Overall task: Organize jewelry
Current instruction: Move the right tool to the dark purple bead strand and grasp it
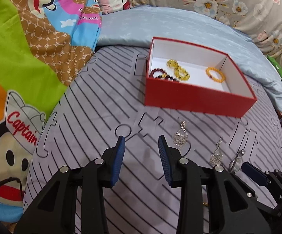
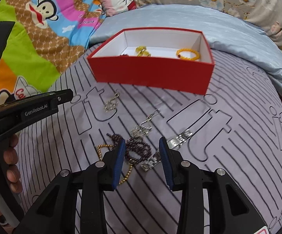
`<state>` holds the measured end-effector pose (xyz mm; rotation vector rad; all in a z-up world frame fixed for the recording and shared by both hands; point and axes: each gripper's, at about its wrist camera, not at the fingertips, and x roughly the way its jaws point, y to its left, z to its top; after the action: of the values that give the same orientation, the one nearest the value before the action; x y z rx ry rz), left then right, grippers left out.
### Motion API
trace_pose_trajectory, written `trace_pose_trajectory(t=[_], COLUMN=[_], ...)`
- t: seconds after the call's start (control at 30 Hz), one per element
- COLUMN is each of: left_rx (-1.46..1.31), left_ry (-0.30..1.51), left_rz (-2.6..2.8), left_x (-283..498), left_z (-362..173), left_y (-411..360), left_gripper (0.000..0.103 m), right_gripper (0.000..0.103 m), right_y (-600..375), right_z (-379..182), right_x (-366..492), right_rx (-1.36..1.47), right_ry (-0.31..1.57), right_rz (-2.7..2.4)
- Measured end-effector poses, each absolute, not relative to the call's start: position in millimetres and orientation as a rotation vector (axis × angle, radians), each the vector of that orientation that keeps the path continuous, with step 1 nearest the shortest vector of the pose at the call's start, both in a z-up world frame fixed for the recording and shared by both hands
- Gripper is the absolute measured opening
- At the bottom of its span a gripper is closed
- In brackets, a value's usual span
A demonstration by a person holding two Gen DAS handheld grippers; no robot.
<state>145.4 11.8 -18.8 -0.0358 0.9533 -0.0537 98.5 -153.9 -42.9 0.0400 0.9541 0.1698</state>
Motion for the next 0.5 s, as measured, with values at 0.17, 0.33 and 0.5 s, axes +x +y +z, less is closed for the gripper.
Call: trace_pose_trajectory(t=[0.17,0.33,0.5], left_rx=[-0.035,-0.042,-0.046], left_ry=[0.983,0.999,1.004], left_rz=[-0.049,-0.057,-0.058], left_x=[136.8,133.4,132.6], left_z=[-30.5,-34.9,-37.2], left_y=[16.1,16.0,15.1], left_gripper=[0.034,0.034,0.034], right_gripper=[0.036,0.033,0.023], right_y=[-144.7,-141.0,-138.6], right_z=[-54.1,-61.3,-65.5], right_x=[101.9,103.7,103.7], right_rx=[0.017,0.009,0.004], right_ry=[0.977,0.993,1.001], right_rz=[0.176,0.175,0.185])
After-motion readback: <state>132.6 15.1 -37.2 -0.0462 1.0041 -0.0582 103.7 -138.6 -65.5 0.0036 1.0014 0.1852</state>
